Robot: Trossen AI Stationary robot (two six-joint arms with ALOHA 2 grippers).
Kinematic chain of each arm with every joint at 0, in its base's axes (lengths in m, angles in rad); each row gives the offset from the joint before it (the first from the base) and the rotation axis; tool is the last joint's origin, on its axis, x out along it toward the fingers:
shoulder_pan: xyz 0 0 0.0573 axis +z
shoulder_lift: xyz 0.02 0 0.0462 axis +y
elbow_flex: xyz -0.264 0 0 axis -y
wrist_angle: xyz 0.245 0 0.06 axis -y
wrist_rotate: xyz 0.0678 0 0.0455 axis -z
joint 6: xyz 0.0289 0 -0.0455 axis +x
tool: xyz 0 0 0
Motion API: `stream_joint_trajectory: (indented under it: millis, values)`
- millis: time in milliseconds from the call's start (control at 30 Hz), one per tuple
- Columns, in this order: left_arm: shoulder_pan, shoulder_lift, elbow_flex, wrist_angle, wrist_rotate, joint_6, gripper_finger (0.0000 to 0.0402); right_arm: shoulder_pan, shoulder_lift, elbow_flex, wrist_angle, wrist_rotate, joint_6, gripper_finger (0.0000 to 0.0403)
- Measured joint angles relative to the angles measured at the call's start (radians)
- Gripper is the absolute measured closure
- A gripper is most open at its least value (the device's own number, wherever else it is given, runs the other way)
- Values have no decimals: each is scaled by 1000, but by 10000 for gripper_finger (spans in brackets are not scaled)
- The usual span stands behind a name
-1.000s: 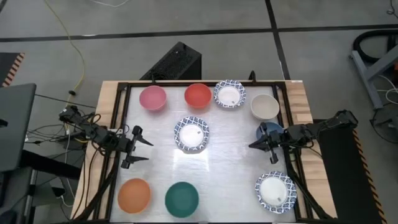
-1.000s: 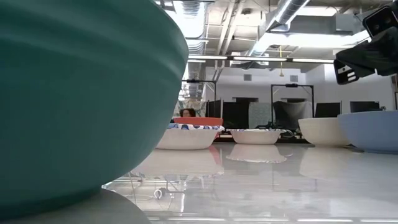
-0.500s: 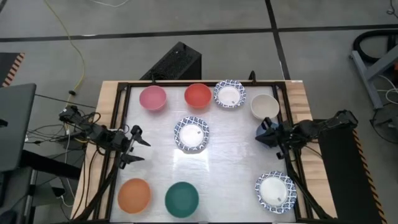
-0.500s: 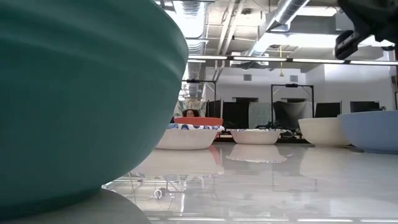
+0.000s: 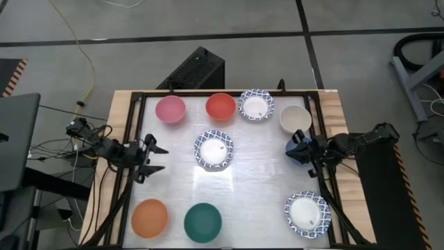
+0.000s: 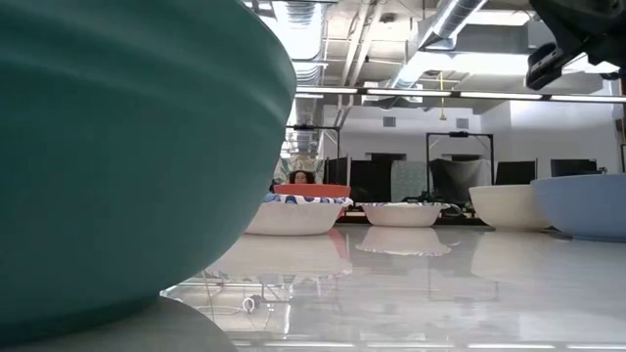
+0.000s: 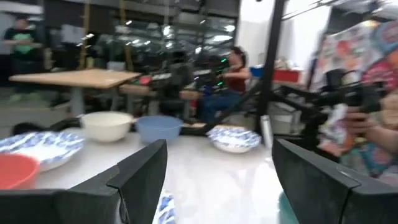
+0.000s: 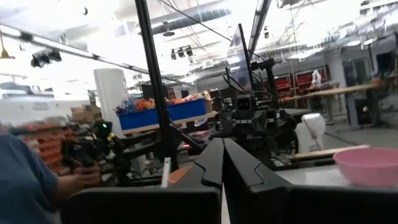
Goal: Nest bowls inside each other
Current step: Stack the top blue white patterned bowl on top of the middle blue white patterned bowl
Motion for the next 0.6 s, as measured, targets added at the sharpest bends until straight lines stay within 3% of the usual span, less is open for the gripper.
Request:
stream_joint_trajectory:
  millis: [333, 500, 600]
  values:
    - [0, 0, 0, 2, -134, 5, 123, 0, 0, 3, 1, 2, -14, 381]
    - [0, 0, 3, 76, -135, 66, 123, 0, 0, 4, 6, 84, 25, 381]
    - [0, 2, 35, 60, -193, 32, 123, 0, 0, 4, 36, 184, 42, 381]
